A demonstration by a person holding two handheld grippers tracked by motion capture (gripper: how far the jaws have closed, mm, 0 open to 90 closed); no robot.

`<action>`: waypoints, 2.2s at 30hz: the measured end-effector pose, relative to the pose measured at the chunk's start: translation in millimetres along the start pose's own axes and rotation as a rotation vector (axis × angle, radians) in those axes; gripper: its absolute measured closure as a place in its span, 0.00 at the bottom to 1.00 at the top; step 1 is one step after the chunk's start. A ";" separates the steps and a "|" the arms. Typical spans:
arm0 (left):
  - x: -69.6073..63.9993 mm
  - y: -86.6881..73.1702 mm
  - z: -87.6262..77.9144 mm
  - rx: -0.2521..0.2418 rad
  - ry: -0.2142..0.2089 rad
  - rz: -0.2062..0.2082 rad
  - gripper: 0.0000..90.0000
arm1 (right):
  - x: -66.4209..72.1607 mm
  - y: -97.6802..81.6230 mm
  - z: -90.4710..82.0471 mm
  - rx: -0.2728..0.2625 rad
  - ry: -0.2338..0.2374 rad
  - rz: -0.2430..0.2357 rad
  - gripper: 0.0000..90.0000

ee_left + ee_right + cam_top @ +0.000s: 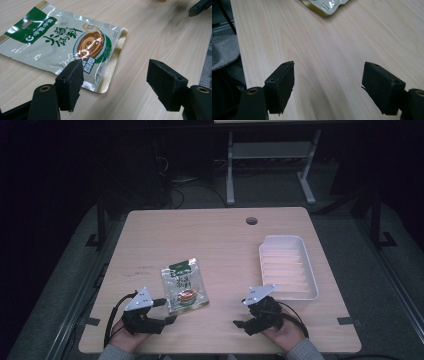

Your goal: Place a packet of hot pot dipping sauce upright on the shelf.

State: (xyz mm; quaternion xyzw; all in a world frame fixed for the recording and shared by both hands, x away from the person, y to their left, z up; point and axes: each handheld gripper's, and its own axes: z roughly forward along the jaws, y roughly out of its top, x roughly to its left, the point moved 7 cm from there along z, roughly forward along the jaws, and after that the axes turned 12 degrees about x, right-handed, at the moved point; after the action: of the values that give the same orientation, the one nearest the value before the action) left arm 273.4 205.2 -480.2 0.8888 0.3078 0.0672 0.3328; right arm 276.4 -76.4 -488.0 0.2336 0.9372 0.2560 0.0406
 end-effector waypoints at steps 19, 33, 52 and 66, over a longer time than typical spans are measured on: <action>8.5 0.8 -1.0 -0.005 0.034 -0.031 0.38 | 9.5 59.0 -14.9 -0.103 0.064 -0.055 0.29; 22.9 7.8 -3.0 0.004 0.063 -0.105 0.56 | -10.0 126.9 11.6 0.000 0.100 -0.022 0.27; 30.1 14.1 15.2 0.093 0.041 -0.127 0.80 | -41.7 185.1 44.8 0.082 0.099 0.009 0.32; 30.9 23.3 38.6 0.166 0.007 -0.118 0.95 | -81.1 202.3 73.5 0.178 0.101 0.100 0.32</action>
State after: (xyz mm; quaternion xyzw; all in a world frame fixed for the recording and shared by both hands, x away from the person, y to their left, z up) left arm 322.4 188.5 -497.8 0.8935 0.3652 0.0247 0.2602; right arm 447.1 73.9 -454.3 0.2696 0.9442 0.1848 -0.0405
